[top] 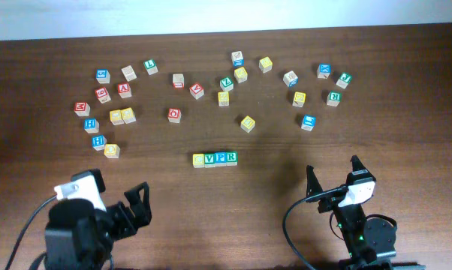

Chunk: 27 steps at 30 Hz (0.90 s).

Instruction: Spell out CVPR

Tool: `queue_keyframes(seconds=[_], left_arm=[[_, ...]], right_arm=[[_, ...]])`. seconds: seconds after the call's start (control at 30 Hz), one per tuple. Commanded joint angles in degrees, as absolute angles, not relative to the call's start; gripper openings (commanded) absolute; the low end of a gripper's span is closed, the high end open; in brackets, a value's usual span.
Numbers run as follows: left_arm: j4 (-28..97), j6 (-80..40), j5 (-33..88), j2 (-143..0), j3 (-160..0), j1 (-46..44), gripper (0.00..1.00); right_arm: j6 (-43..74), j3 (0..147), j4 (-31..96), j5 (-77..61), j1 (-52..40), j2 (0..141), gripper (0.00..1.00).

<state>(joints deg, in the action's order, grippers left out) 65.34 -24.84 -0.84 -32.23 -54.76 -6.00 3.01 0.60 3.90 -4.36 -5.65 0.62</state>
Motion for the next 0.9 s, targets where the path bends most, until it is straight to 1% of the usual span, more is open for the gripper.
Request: queue_keyframes(seconds=[0.0,0.07,0.13,0.2,0.33,0.37,0.4,0.47,0.5,0.57,0.63,0.7,0.8,0.87], left_arm=[[61.43,-16.73,-1.52,-22.48,-48.38,-6.24,0.99],[59.77,-16.62,-1.30,-11.03,-40.82,-6.24,0.99],[59.24,-16.53,-1.61,-9.65,-39.48,-6.24,0.99],[51.86,-14.28,-1.19,-9.21,-34.61,-6.26,0.99],[32.62,-11.53,1.74,-9.21,-23.38,-6.24,0.99],[29.15,-10.15,2.61,-9.17,-21.58,-6.24,0.99],[23.14,-7.25,4.99,-8.05,-18.31,-6.24,0.99],[17.67,-6.70,5.37,-4.36,-13.91,-6.24,0.99],[14.31,-6.72,5.39,-0.16,-10.20,-6.24,0.99],[9.85,-6.72,5.39,-0.30,-7.75,-6.17,0.99],[2.42,-6.72,4.71,-0.30,-4.43,-6.09,0.99],[-3.75,-6.72,4.67,-0.30,-0.43,-3.99,0.99],[-3.31,-6.55,4.54,-0.30,-0.47,-2.11,0.99],[0.36,-2.87,4.71,-0.30,-0.47,-2.07,0.99]], right_arm=[[2.98,0.32,4.32,-3.88,-5.13,0.21,0.98],[2.98,0.32,4.32,-3.88,-5.13,0.21,0.98],[2.98,0.32,4.32,-3.88,-5.13,0.21,0.98],[2.98,0.32,4.32,-3.88,-5.13,0.21,0.98],[2.98,0.32,4.29,-3.88,-5.13,0.21,0.98],[2.98,0.32,4.29,-3.86,-5.13,0.21,0.98],[2.98,0.32,4.32,-3.88,-5.13,0.21,0.98],[2.98,0.32,4.32,-3.88,-5.13,0.21,0.98],[2.98,0.32,4.32,-3.88,-5.13,0.21,0.98],[2.98,0.32,4.32,-3.88,-5.13,0.21,0.98],[2.98,0.32,4.32,-3.88,-5.13,0.21,0.98],[2.98,0.32,4.32,-3.88,-5.13,0.21,0.98],[2.98,0.32,4.29,-3.88,-5.13,0.21,0.98],[2.98,0.32,4.29,-3.88,-5.13,0.21,0.98]])
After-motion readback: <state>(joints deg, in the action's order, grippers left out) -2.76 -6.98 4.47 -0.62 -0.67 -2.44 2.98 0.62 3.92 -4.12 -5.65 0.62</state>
